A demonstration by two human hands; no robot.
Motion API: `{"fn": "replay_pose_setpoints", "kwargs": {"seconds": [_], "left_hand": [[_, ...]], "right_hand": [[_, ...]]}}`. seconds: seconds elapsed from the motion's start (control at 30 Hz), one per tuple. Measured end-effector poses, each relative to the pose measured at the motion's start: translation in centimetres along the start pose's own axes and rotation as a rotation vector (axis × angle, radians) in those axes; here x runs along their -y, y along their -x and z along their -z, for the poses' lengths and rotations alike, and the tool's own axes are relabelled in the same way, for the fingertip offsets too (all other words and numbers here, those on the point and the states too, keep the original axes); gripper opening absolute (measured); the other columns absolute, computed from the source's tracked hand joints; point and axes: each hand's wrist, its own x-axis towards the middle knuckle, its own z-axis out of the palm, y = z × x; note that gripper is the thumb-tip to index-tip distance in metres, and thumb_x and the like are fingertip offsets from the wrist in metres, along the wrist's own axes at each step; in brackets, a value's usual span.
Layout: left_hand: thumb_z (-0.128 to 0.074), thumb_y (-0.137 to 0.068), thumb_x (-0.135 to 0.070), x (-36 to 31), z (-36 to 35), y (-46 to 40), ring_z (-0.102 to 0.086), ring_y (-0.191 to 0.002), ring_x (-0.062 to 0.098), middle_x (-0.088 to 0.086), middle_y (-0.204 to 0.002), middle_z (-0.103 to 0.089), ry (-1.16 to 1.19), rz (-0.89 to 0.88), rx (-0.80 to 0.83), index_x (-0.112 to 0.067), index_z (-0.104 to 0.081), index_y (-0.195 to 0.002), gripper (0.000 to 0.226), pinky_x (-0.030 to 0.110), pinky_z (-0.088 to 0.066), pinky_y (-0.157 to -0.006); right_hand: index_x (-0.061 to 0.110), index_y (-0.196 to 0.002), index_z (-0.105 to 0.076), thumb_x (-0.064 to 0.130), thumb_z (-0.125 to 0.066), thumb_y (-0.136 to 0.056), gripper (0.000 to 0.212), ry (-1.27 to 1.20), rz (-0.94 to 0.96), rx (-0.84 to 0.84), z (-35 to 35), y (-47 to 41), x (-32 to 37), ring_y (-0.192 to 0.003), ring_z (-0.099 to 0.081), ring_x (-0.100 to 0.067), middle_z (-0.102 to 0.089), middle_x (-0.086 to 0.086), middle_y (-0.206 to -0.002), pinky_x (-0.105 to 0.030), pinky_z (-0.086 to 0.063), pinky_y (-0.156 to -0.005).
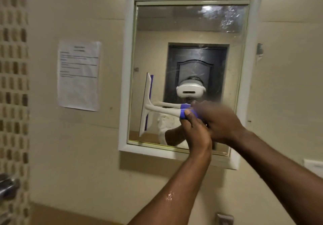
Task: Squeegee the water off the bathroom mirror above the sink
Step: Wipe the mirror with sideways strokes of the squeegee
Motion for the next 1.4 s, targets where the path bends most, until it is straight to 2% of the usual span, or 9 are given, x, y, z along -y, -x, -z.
{"fn": "replay_pose_setpoints", "kwargs": {"seconds": [0.07,0.2,0.43,0.6,0.73,0.9,1.07,1.23,1.4], "left_hand": [[-0.036,-0.098,-0.045,-0.6,1.9,-1.0,-0.068,-0.067,-0.002,0.002,-0.089,-0.068,-0.062,-0.003,-0.017,-0.018,-0.059,-0.117,0.039,0.009,-0.051,-0.055],[-0.033,-0.099,-0.045,-1.6,4.1,-2.5,-0.068,-0.096,0.017,0.011,-0.110,-0.069,-0.062,0.019,0.011,-0.018,-0.052,-0.130,0.046,0.025,-0.055,-0.077],[-0.032,-0.098,-0.047,-1.3,5.0,-3.2,-0.068,-0.098,0.017,0.010,-0.111,-0.068,-0.074,0.032,0.038,-0.020,-0.049,-0.133,0.047,0.030,-0.055,-0.084],[-0.036,-0.097,-0.047,-0.6,4.7,-3.4,-0.067,-0.089,0.007,0.002,-0.104,-0.068,-0.058,0.048,-0.008,-0.022,-0.052,-0.131,0.045,0.010,-0.052,-0.057],[-0.036,-0.098,-0.045,0.4,4.6,-3.3,-0.067,-0.088,0.008,0.011,-0.109,-0.068,-0.015,0.030,-0.024,-0.015,-0.054,-0.130,0.047,0.008,-0.052,-0.057],[-0.036,-0.098,-0.043,1.0,4.8,-3.6,-0.070,-0.075,0.002,0.004,-0.096,-0.068,-0.002,-0.001,-0.026,-0.018,-0.054,-0.128,0.043,0.008,-0.050,-0.056],[-0.036,-0.098,-0.044,1.6,4.3,-3.0,-0.069,-0.080,0.004,0.005,-0.098,-0.068,0.023,0.004,-0.021,-0.018,-0.054,-0.128,0.044,0.009,-0.051,-0.057],[-0.033,-0.098,-0.045,2.4,3.0,-1.9,-0.068,-0.099,0.015,0.012,-0.110,-0.067,0.025,0.024,0.031,-0.020,-0.054,-0.123,0.041,0.016,-0.054,-0.068],[-0.032,-0.099,-0.044,3.2,1.1,0.0,-0.064,-0.110,0.022,0.015,-0.119,-0.065,0.011,0.036,0.069,-0.018,-0.052,-0.127,0.043,0.034,-0.052,-0.093]], "right_hand": [[0.011,-0.118,-0.059,0.052,-0.040,-0.082,0.058,-0.007,-0.011,0.016,-1.3,-1.1,1.3,-0.083,-0.065,-0.033,-0.070,-0.013,-0.094,-0.042,-0.054,-0.074],[0.016,-0.115,-0.055,0.052,-0.044,-0.084,0.049,-0.002,-0.009,0.035,-3.0,-2.8,2.9,-0.083,-0.062,-0.029,-0.066,-0.008,-0.093,-0.043,-0.051,-0.078],[0.016,-0.112,-0.055,0.056,-0.042,-0.082,0.052,0.005,-0.031,0.056,-4.0,-3.4,3.2,-0.080,-0.062,-0.029,-0.066,-0.008,-0.089,-0.044,-0.052,-0.079],[0.016,-0.117,-0.055,0.058,-0.042,-0.080,0.058,0.017,-0.038,0.076,-4.2,-3.1,2.5,-0.086,-0.063,-0.032,-0.070,-0.012,-0.095,-0.045,-0.052,-0.083],[0.017,-0.122,-0.054,0.060,-0.040,-0.081,0.061,0.000,-0.037,0.107,-4.5,-2.7,2.1,-0.091,-0.062,-0.030,-0.069,-0.011,-0.099,-0.043,-0.049,-0.089],[0.020,-0.123,-0.051,0.059,-0.039,-0.085,0.056,-0.004,-0.027,0.149,-4.9,-2.5,1.9,-0.096,-0.061,-0.027,-0.068,-0.007,-0.104,-0.042,-0.046,-0.093],[0.021,-0.126,-0.051,0.061,-0.038,-0.084,0.059,0.001,-0.026,0.146,-4.9,-1.9,1.3,-0.098,-0.061,-0.028,-0.069,-0.008,-0.105,-0.041,-0.047,-0.093],[0.021,-0.126,-0.054,0.061,-0.038,-0.081,0.062,0.002,-0.030,0.124,-4.5,-0.6,-0.1,-0.095,-0.062,-0.026,-0.069,-0.008,-0.102,-0.039,-0.049,-0.090],[0.019,-0.112,-0.062,0.054,-0.050,-0.080,0.049,-0.006,-0.035,0.069,-3.4,1.3,-1.6,-0.079,-0.062,-0.024,-0.070,-0.005,-0.088,-0.034,-0.052,-0.075]]}}
